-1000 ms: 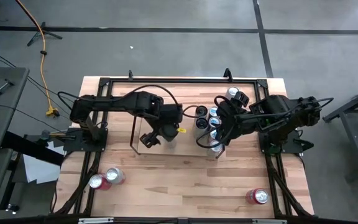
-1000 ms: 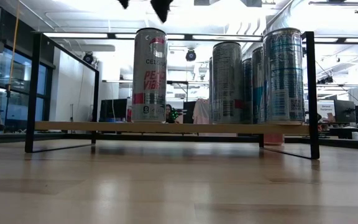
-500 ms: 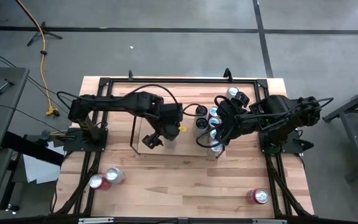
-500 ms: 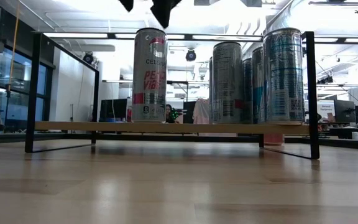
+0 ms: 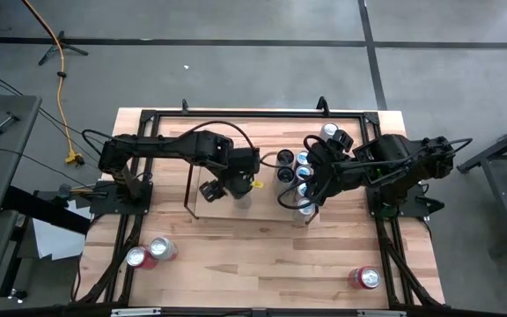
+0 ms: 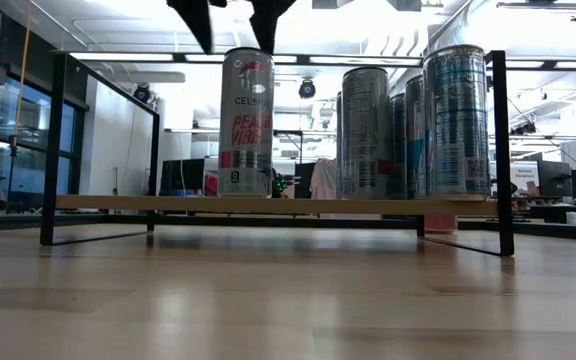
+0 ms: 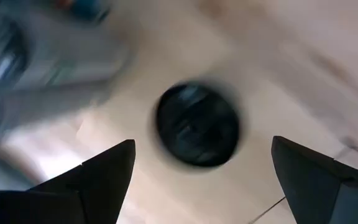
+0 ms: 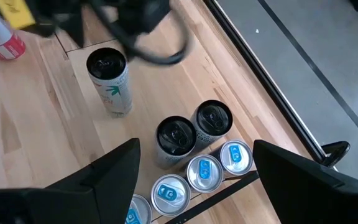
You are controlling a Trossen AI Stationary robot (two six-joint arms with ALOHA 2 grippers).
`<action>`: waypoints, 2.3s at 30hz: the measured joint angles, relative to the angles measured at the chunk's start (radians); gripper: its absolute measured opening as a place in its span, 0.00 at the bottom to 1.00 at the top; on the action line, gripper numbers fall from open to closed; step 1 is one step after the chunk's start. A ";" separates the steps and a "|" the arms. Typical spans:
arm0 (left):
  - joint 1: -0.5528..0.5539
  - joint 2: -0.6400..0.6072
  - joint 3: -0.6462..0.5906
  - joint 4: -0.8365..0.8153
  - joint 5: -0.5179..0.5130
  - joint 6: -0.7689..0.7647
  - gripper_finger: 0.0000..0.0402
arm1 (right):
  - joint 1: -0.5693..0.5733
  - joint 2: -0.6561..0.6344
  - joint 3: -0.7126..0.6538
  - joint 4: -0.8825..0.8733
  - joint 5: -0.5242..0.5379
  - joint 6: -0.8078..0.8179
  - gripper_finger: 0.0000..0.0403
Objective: Place canned beverage on shelf
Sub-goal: Put the black soda can aligned with the other black soda can on the shelf
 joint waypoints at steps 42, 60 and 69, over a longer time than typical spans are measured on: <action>0.074 0.102 0.001 0.070 0.155 0.254 0.83 | 0.000 0.000 0.000 0.000 0.001 -0.025 0.74; 0.053 0.102 0.001 0.075 0.109 0.223 0.83 | 0.000 0.000 0.000 0.000 0.001 -0.025 0.74; 0.054 0.102 0.001 0.053 0.073 0.179 0.83 | 0.000 0.000 0.000 0.000 0.001 -0.025 0.74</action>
